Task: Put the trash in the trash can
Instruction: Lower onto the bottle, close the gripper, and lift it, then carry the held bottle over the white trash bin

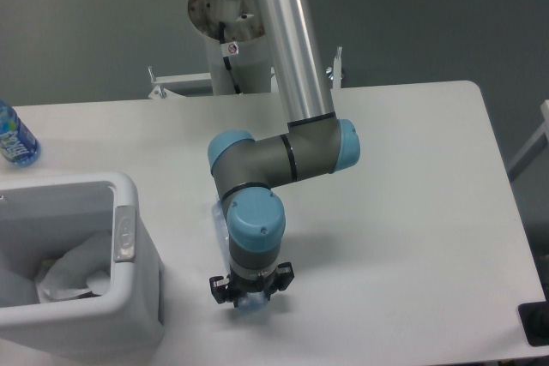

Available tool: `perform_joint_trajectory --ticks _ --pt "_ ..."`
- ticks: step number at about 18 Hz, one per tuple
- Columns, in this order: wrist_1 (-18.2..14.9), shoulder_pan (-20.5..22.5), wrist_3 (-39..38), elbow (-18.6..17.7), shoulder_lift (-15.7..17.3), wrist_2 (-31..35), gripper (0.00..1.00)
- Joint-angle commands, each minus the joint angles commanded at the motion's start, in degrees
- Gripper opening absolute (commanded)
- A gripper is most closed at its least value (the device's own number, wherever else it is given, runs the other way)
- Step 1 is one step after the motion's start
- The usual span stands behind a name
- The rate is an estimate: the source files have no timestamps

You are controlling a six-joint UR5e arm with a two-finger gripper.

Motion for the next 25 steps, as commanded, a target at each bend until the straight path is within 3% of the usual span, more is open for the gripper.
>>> perform_joint_trajectory --ticks 4,8,13,16,20,25 --pt "1.57 3.33 3.08 2.90 5.62 -0.70 0.59" --pt "2.20 7.81 2.73 6.15 9.49 -8.51 0.59" --pt "5.88 9.23 -0.08 15.90 11.87 -14.24 0.59" --pt "7.64 7.40 -0.35 18.11 13.89 -16.25 0.59" --pt "10.54 1.77 -1.05 17.24 16.79 -17.05 0.59" --pt "13.09 -5.26 -0.70 17.06 16.97 -17.05 0.59"
